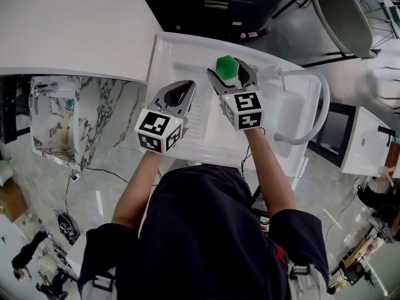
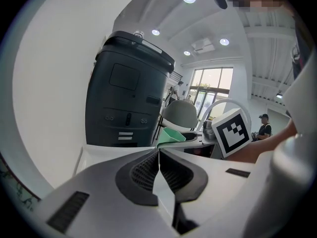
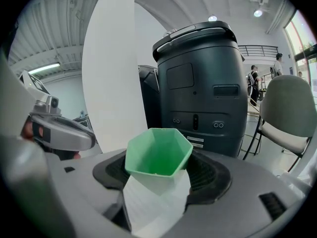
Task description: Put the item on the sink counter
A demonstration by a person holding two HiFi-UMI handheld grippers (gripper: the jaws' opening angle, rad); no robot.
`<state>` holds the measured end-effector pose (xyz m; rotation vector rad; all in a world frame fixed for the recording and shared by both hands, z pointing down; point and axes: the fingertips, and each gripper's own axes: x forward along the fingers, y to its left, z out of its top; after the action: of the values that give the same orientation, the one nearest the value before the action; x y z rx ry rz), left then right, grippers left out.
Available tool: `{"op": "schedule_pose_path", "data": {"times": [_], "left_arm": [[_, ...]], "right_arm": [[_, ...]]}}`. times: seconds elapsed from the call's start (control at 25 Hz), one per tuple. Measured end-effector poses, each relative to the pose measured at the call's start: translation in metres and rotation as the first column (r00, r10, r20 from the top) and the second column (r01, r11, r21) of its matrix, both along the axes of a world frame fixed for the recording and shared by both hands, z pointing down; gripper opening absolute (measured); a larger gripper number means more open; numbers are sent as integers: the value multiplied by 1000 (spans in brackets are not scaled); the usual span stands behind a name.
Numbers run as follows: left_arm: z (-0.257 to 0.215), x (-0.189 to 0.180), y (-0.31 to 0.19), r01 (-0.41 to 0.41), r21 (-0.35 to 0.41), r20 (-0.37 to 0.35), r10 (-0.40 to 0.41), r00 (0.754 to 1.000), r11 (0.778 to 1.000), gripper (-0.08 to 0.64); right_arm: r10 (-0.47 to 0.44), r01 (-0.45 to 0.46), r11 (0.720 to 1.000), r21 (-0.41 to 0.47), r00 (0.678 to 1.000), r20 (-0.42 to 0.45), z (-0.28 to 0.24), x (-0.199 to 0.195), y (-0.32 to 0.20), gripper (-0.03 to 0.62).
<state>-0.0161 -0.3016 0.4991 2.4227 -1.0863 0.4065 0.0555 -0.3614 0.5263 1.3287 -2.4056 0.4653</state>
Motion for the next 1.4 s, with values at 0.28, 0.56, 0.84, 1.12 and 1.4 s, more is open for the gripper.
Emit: {"op": "schedule_pose_path", "data": {"times": [0.28, 0.56, 0.84, 1.12, 1.4], "left_arm": [[10, -3, -5, 14, -24, 0, -14, 1000, 1000, 17], [19, -6, -4, 27, -49, 2, -27, 1000, 998, 17], [28, -14, -6, 52, -70, 9, -51, 999, 996, 17], [36, -20, -4, 69, -90, 18, -68, 998, 994, 17], [44, -21, -2, 72, -108, 27, -69, 997, 992, 17]], "right_arm": [[-3, 4, 1000, 4, 1000, -1, 11, -6, -19, 337], [-11, 9, 997, 80, 1000, 21, 14, -14, -38, 337], [-13, 15, 997, 77, 1000, -19, 36, -18, -51, 337], [-12, 14, 999, 45, 999, -43, 59, -20, -55, 337], [-12, 13, 1000, 14, 998, -68, 76, -18, -56, 337]]}}
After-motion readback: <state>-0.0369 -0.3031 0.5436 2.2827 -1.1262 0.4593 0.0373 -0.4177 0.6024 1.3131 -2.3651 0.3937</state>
